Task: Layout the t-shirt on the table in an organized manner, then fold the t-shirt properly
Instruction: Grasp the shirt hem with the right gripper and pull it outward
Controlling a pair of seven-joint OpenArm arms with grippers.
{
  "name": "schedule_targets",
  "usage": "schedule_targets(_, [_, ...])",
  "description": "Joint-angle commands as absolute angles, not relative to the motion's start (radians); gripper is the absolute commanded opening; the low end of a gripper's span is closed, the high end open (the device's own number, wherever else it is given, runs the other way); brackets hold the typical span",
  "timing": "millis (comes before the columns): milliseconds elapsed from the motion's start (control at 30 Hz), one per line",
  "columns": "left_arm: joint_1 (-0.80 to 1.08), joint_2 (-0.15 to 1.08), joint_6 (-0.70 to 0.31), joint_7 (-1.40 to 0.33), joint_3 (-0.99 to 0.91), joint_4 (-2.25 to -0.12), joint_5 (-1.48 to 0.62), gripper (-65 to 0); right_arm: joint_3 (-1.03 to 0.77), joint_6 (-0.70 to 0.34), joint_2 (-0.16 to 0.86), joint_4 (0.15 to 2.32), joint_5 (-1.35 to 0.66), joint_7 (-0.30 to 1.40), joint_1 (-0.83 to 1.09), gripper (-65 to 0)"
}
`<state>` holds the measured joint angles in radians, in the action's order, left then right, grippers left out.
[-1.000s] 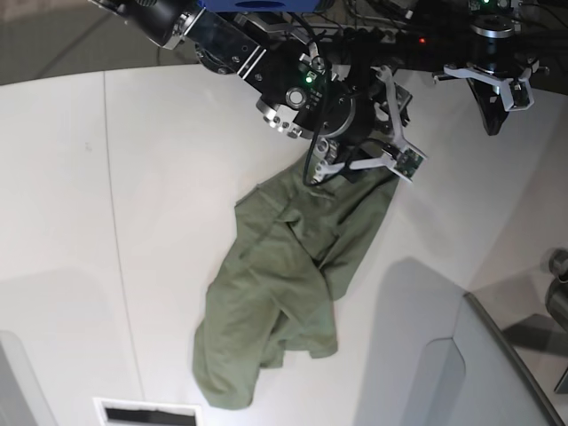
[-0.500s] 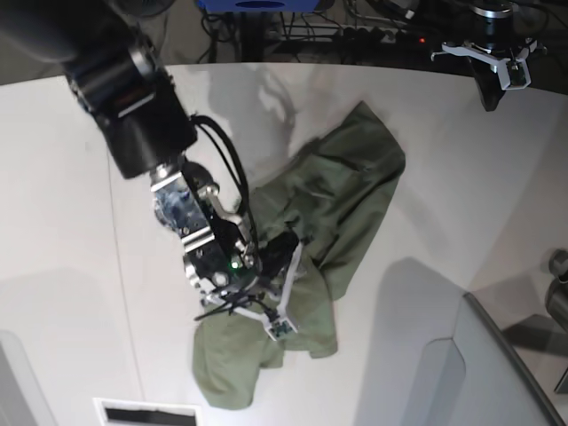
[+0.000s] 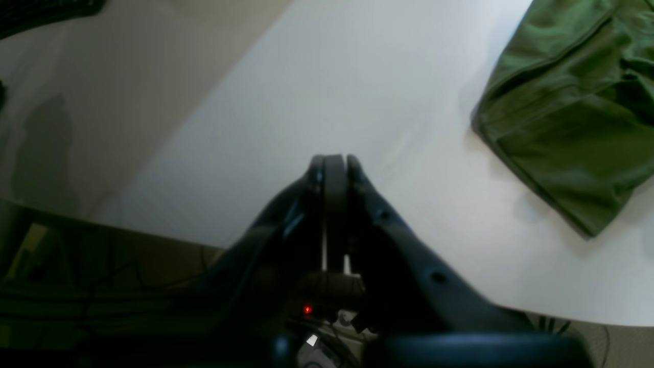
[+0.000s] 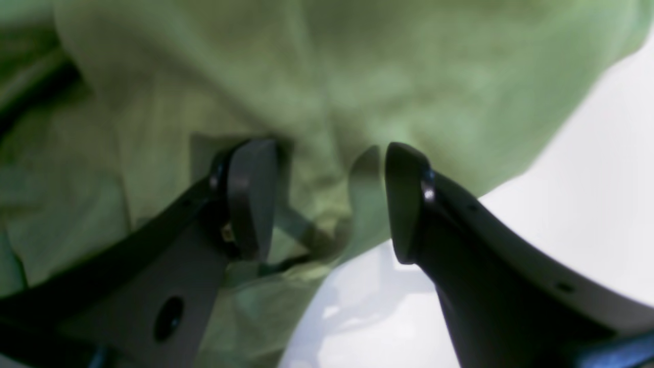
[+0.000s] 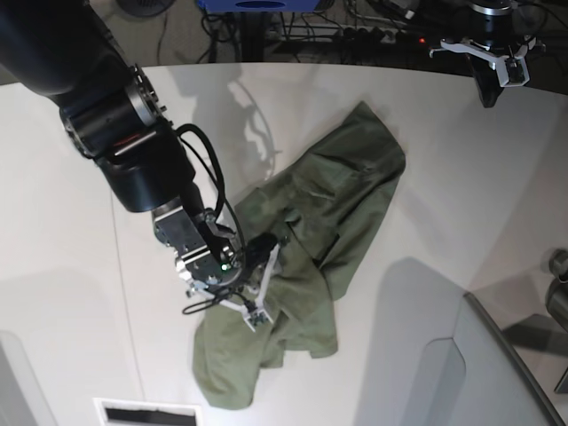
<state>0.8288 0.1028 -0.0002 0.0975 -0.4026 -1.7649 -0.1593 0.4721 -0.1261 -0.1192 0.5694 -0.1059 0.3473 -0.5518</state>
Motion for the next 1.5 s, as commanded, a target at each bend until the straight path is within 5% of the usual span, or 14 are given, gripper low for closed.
schedule_targets(0, [0.837,0.108,0.004,0.124,-0.407,-1.778,-0.163,-65.0,0.47,-0.128,-0.131,0.581,-0.11,0.325,-0.593,-33.5])
schedule_targets(267, [0.834,0.108,0.004,0.124,-0.406,-1.778,-0.163,-65.0,0.47,-0.13,-0.134,0.576,-0.131,0.326,-0.584,-33.8])
schedule_targets(633, [0.832,0.108,0.004,0.124,-0.406,-1.778,-0.163,-65.0,0.473,-0.13,-0.134,0.578,-0.272,0.335,-0.584,-65.0])
schedule_targets(967, [0.832,0.108,0.004,0.124,-0.406,-1.778,-0.163,-65.0,0.456,-0.128,-0.088,0.797,-0.272,0.47,-0.539,-64.4])
schedule_targets(1167, [0.832,0.11,0.004,0.124,-0.406,-1.778,-0.163,-65.0,0.251,-0.127,-0.097,0.895,-0.272,0.661,-0.484,-38.9])
schedule_targets(1467, [0.812,0.108,0.004,0.124,-0.403,-1.776,-0.163,-65.0,0.248,-0.124,-0.097,0.908,-0.269,0.664,-0.394,-38.6])
